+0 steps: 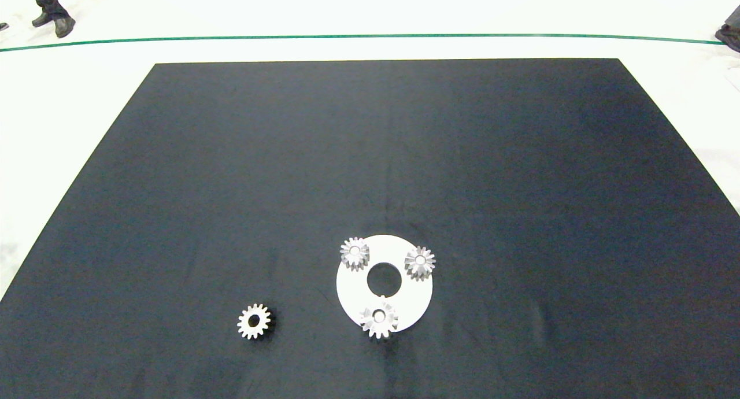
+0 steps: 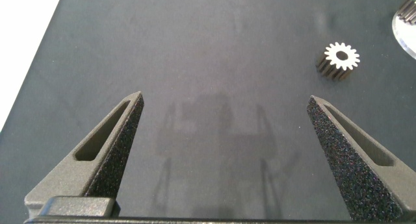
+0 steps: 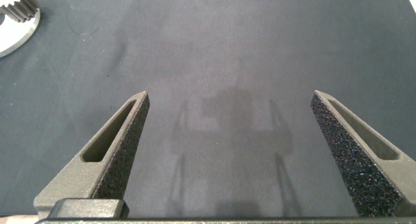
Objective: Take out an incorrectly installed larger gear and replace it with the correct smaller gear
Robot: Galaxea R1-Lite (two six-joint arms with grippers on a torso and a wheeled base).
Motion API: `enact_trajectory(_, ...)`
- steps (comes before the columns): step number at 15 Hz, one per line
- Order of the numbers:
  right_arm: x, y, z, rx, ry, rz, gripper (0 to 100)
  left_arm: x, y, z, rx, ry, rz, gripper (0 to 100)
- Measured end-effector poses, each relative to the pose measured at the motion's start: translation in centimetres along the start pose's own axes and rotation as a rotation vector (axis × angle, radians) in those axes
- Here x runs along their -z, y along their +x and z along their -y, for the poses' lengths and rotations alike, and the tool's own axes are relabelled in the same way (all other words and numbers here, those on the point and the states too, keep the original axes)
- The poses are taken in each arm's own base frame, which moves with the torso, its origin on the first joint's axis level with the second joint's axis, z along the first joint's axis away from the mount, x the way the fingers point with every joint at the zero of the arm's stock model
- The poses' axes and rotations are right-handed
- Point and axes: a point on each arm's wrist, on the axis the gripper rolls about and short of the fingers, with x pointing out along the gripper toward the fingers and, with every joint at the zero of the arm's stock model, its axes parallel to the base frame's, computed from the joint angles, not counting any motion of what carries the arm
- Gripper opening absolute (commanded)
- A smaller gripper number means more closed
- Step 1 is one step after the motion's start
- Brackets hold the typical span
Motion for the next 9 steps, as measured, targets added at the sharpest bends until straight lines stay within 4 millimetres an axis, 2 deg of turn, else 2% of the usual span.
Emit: enact_trajectory(9,0.02,0.00,0.00,-0.003,-0.011,-0.002,100,0.00,0.00,-0.01,-0.001,0.002,0.000,100)
